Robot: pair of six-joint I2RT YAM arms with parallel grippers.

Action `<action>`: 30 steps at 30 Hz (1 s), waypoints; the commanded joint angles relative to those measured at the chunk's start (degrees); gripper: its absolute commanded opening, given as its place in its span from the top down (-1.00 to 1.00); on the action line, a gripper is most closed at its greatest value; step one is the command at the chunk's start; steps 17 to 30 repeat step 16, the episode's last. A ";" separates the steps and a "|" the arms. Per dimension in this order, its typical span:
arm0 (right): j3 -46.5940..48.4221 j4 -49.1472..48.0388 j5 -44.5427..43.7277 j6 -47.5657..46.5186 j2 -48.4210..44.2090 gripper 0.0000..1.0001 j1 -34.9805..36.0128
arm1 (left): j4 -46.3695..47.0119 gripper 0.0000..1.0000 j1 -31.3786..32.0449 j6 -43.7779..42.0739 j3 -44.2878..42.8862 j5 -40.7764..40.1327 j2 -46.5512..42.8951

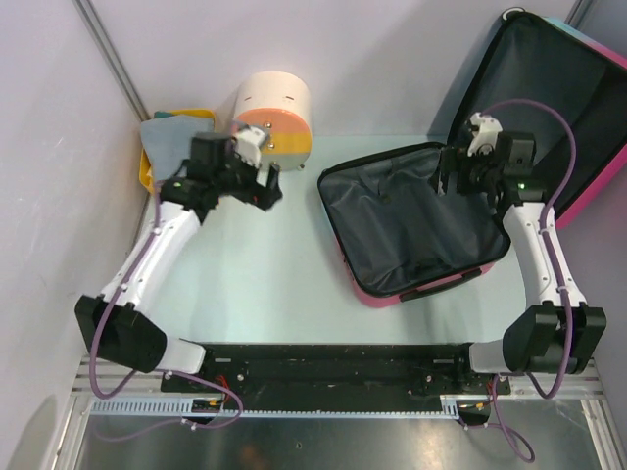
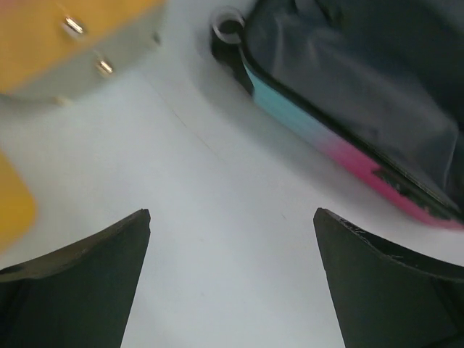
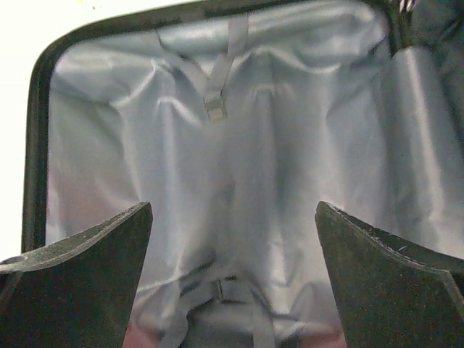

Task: Open, take out, and arrange the luggage

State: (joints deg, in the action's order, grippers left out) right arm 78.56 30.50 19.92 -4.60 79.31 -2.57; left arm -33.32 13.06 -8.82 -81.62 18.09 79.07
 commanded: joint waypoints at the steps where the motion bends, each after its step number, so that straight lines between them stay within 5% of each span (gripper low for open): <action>1: -5.52 -0.27 1.43 -2.34 -2.57 -0.99 0.37 | -4.12 -1.00 4.25 4.85 5.06 -5.53 -0.31; 10: -17.12 -3.94 0.82 -6.21 -10.48 -1.00 2.30 | -0.96 -1.00 4.43 6.89 16.66 -10.79 -6.99; 16: -18.18 -7.11 -1.37 -8.85 -14.35 -0.99 9.67 | 0.80 -0.99 4.34 4.87 18.08 -15.09 -10.33; 30: -18.18 -7.11 -1.37 -8.85 -14.35 -0.99 9.67 | 0.80 -0.99 4.34 4.87 18.08 -15.09 -10.33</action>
